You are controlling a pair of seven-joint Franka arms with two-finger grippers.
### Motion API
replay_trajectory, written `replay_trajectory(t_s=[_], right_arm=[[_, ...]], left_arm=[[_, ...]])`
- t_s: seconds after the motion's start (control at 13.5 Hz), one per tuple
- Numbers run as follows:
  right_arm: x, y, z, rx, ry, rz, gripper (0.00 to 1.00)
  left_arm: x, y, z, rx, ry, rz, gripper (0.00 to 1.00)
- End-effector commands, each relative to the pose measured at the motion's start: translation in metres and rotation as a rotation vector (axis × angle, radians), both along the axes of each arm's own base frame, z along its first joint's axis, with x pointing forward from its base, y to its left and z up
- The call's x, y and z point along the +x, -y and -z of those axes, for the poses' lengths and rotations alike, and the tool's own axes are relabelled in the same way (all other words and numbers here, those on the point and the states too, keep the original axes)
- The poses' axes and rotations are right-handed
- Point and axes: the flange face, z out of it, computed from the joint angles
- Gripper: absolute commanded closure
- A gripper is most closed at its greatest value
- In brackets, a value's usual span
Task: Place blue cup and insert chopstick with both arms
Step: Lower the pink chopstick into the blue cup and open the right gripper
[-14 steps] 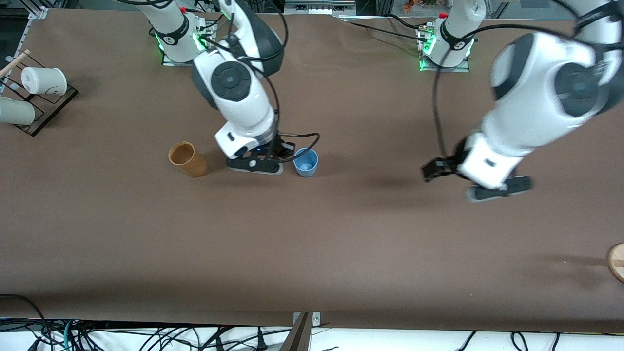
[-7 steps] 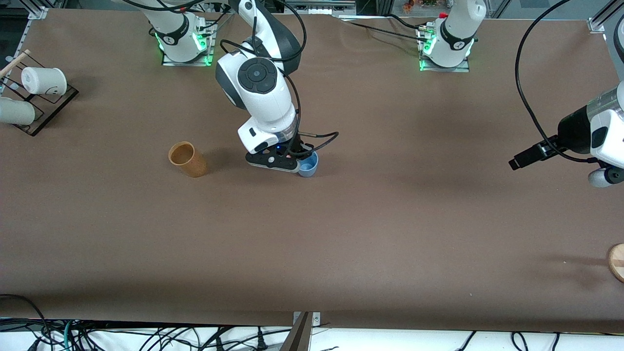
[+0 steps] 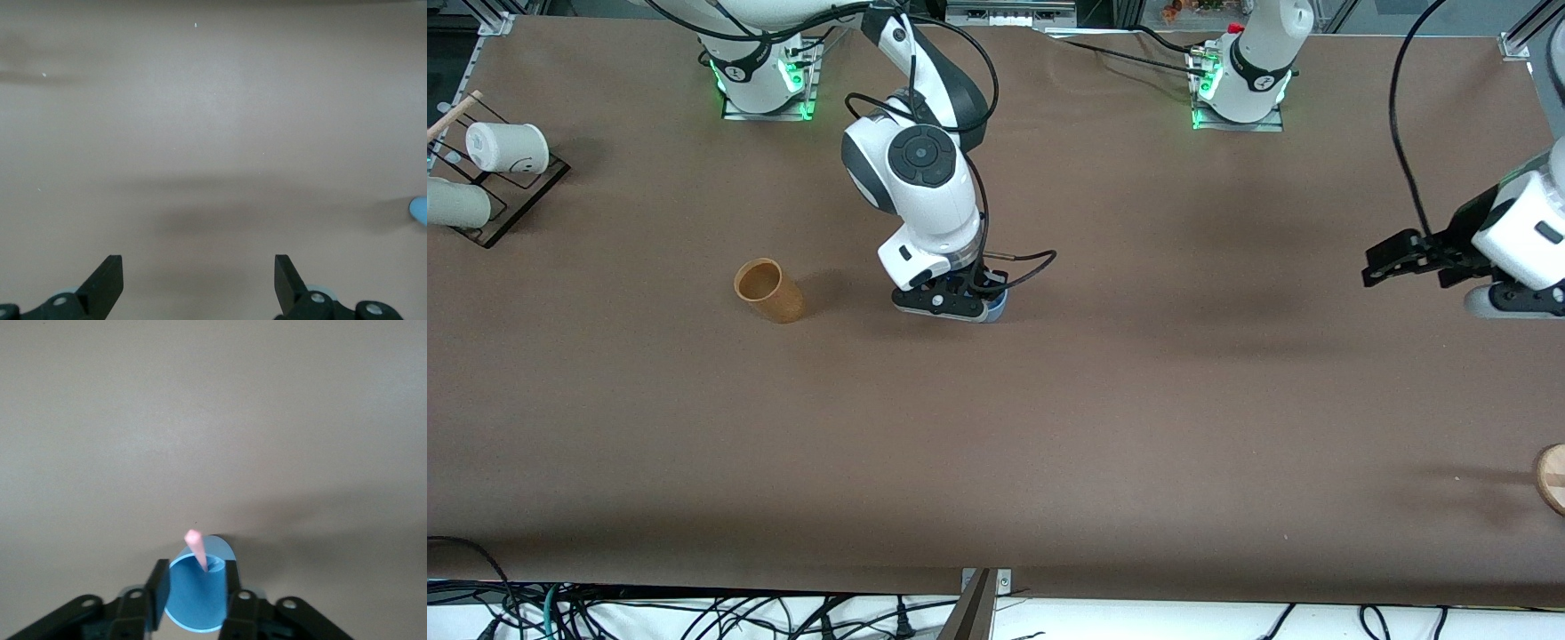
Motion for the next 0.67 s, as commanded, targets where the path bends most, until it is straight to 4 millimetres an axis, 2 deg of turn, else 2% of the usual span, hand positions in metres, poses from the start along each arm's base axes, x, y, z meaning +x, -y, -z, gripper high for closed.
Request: replay_trajectory(t_s=[0.0,0.15,0.3,0.44,0.59], right_arm=[[0.004,-0.002,-0.012,-0.008,0.023,0.004,0.0],[0.005,0.009,-0.033,-0.023,0.016,0.013,0.0],[0.015,0.041,-0.073,-0.049,0.013,0.035,0.0],[0.033,0.094,-0.1,-0.092,-0.026,-0.047,0.0],[0.045,0.145,-0.132,-0.053,-0.065,-0.122,0.0]], left_arm=[[-0.022,-0.002,-0.006,0.002,-0.004,0.052,0.0],[-0.036,-0.002,0.0,0.0,-0.024,0.051,0.0],[-0.033,0.001,0.003,0.0,-0.03,0.067,0.0],[-0.029,0.006,0.003,0.002,-0.027,0.076,0.0],[-0.029,0.008,0.001,0.003,-0.022,0.081,0.0]])
